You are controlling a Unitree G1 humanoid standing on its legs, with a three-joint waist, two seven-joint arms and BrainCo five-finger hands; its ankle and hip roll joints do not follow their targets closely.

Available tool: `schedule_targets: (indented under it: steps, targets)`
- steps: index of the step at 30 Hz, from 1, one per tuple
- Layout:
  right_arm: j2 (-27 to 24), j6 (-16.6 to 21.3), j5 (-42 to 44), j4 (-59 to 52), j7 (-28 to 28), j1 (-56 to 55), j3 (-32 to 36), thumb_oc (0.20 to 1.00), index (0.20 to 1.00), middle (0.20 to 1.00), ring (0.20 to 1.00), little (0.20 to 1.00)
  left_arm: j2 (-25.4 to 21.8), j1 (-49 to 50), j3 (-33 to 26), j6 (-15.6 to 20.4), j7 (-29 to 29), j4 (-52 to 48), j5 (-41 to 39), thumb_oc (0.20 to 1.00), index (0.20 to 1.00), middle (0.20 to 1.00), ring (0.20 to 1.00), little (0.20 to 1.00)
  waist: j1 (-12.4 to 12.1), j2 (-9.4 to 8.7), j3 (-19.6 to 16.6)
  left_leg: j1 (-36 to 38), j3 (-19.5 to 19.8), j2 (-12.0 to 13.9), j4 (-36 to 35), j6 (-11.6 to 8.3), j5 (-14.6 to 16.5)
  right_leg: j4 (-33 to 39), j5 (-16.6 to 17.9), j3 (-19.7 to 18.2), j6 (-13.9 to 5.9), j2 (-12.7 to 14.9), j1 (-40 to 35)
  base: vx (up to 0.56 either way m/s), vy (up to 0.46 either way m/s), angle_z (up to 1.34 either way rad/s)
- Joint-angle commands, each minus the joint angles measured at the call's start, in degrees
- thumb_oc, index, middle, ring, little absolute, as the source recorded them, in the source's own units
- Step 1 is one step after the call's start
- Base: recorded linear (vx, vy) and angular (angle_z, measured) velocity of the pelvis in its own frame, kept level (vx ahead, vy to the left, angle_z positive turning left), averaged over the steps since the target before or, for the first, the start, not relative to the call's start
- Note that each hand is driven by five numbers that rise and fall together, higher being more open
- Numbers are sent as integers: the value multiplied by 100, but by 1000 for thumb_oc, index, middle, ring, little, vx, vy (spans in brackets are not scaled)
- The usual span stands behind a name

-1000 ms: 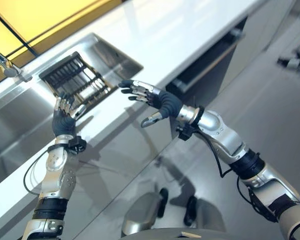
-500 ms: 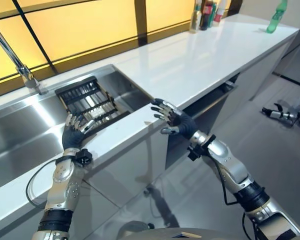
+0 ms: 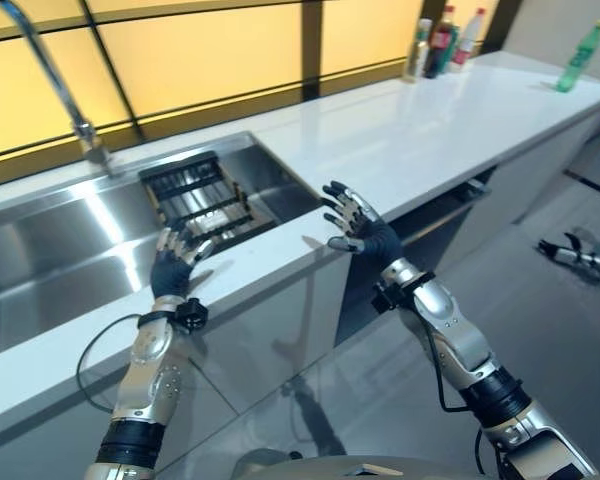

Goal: Pick up plates and place into dishwasher.

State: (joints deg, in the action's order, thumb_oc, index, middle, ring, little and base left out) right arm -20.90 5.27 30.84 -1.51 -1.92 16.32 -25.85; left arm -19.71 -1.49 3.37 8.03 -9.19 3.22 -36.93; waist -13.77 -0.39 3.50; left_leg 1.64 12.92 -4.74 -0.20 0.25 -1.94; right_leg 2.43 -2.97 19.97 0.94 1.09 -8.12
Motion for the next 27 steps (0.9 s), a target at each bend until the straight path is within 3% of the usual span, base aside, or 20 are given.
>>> schedule_targets:
  steps: [1, 6, 9, 10, 13, 16, 19, 24, 26, 27]
  targets:
    - [205, 243, -46, -51, 237, 511, -200, 1000, 1000, 1000, 1000, 1000, -87, 21, 61, -16, -75, -18, -93, 1000, 1000, 1000, 1000, 1000, -403, -154, 30, -529, -29, 178, 437, -356, 20, -219, -86, 215, -87, 275, 68, -53, -86, 37]
    - [338, 266, -141, 277, 460, 674, -467, 1000, 1000, 1000, 1000, 1000, -74, 112, -13, -35, 128, -121, -161, 1000, 1000, 1000, 1000, 1000, -730, -109, 165, -733, -1, 287, 413, -544, -223, -178, -179, 503, -69, 237, -63, -31, -83, 37]
    - [297, 269, -211, 280, 644, 554, -399, 1000, 1000, 1000, 1000, 1000, -41, 33, -4, -235, 358, -155, -196, 1000, 1000, 1000, 1000, 1000, -559, -93, 245, -886, -965, 407, 852, -630, -191, -209, -158, 933, -127, 342, -171, -82, 84, 79]
    - [241, 254, -242, 250, 798, 456, -301, 1000, 1000, 1000, 1000, 1000, -6, -67, 71, -321, 474, -139, -241, 1000, 1000, 1000, 1000, 1000, -362, -126, 305, -949, -1652, 539, 1281, -677, -163, -248, -132, 1160, -145, 421, -237, -81, 118, 138]
    - [179, 307, -109, 472, 693, 418, -200, 1000, 1000, 1000, 1000, 1000, 34, -125, 166, -192, 477, -56, -256, 1000, 1000, 1000, 1000, 1000, -129, -208, 416, -826, -2202, 659, 2032, -601, 214, -458, -129, 1243, -174, 586, -214, -70, 137, 153]
    - [239, 403, -60, 622, 589, 346, -231, 1000, 1000, 1000, 1000, 1000, 85, -75, 212, -44, 477, -26, -119, 1000, 1000, 1000, 1000, 1000, -35, -211, 420, -386, -2299, 616, 1639, -436, 575, -553, -69, 1161, -286, 661, -156, 24, 175, 70]
    - [360, 497, -142, 573, 704, -26, -212, 1000, 1000, 1000, 1000, 1000, 58, -97, 326, -106, 544, 23, -49, 1000, 1000, 1000, 1000, 1000, 90, -127, 294, 160, -2265, 565, 732, -323, 626, -486, 21, 1035, -459, 703, -190, 109, 228, 74]
    - [442, 612, -315, 284, 799, -511, -99, 1000, 1000, 1000, 1000, 1000, -77, -42, 454, -190, 621, -188, 156, 1000, 1000, 1000, 1000, 1000, 247, -55, 292, 295, -2171, 423, 477, -75, 708, -1181, 72, 834, -673, 1049, 152, 47, 223, 21]
    - [383, 680, -313, 94, 789, -710, -47, 1000, 1000, 1000, 1000, 1000, -181, -63, 514, -99, 622, -207, 222, 1000, 1000, 1000, 1000, 1000, 354, -30, 356, 286, -2114, 319, 473, 74, 765, -1632, 150, 651, -725, 1162, 408, -13, 151, 13]
    - [324, 706, -309, 38, 776, -782, 1, 1000, 1000, 1000, 1000, 1000, -220, -108, 577, -46, 622, -183, 193, 1000, 1000, 1000, 1000, 1000, 452, -23, 392, 282, -2029, 283, 454, 110, 749, -1618, 142, 393, -719, 1089, 489, -6, 15, 25]
